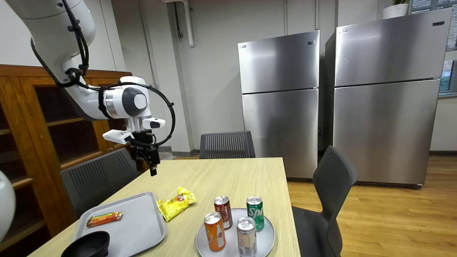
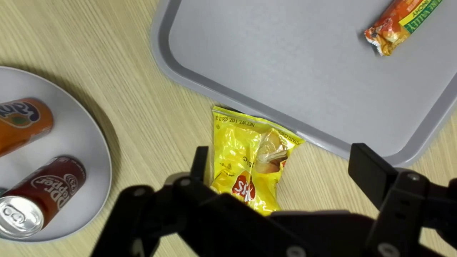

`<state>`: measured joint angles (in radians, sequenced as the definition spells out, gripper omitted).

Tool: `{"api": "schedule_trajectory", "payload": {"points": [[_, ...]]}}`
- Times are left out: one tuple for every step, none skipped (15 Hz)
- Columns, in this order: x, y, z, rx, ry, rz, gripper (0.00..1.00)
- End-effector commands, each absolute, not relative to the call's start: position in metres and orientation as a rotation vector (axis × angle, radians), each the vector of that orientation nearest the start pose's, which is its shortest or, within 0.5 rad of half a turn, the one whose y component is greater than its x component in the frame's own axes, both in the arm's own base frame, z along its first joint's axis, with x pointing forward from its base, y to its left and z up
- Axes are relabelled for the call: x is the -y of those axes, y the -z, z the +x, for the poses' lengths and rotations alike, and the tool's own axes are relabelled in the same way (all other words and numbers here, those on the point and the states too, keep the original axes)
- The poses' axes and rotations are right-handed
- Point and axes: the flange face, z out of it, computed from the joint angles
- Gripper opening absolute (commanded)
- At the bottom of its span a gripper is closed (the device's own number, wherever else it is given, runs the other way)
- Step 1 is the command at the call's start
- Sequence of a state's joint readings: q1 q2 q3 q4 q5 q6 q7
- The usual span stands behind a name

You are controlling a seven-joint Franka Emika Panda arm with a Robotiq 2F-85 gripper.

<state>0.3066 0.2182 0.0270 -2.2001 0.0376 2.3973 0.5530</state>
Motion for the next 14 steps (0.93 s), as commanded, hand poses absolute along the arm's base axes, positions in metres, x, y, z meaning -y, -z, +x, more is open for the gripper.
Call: {"api": "schedule_trajectory", "payload": {"points": [[-0.214, -0.276, 0.514, -0.405, -0.045, -3.093, 1.00], [-0.223, -0.274, 0.512, -0.402, -0.049, -3.092, 1.00], [-0.233, -0.272, 0.510, -0.392, -0.056, -3.090, 1.00], [-0.244, -0.270, 0.509, -0.387, -0.066, -3.089, 1.00], [-0.253, -0.268, 0.507, -0.384, -0.065, -3.094, 1.00], [-0.263, -0.265, 0.506, -0.399, -0.074, -3.098, 1.00], [-0.272, -0.262, 0.506, -0.413, -0.076, -3.092, 1.00], [-0.282, -0.259, 0.505, -0.425, -0.082, -3.089, 1.00], [-0.293, -0.256, 0.504, -0.452, -0.075, -3.089, 1.00], [-0.301, -0.254, 0.504, -0.464, -0.074, -3.090, 1.00], [-0.310, -0.250, 0.503, -0.484, -0.072, -3.094, 1.00], [-0.320, -0.245, 0.502, -0.493, -0.076, -3.098, 1.00], [-0.329, -0.240, 0.502, -0.501, -0.083, -3.100, 1.00], [-0.339, -0.234, 0.501, -0.508, -0.090, -3.102, 1.00]]}}
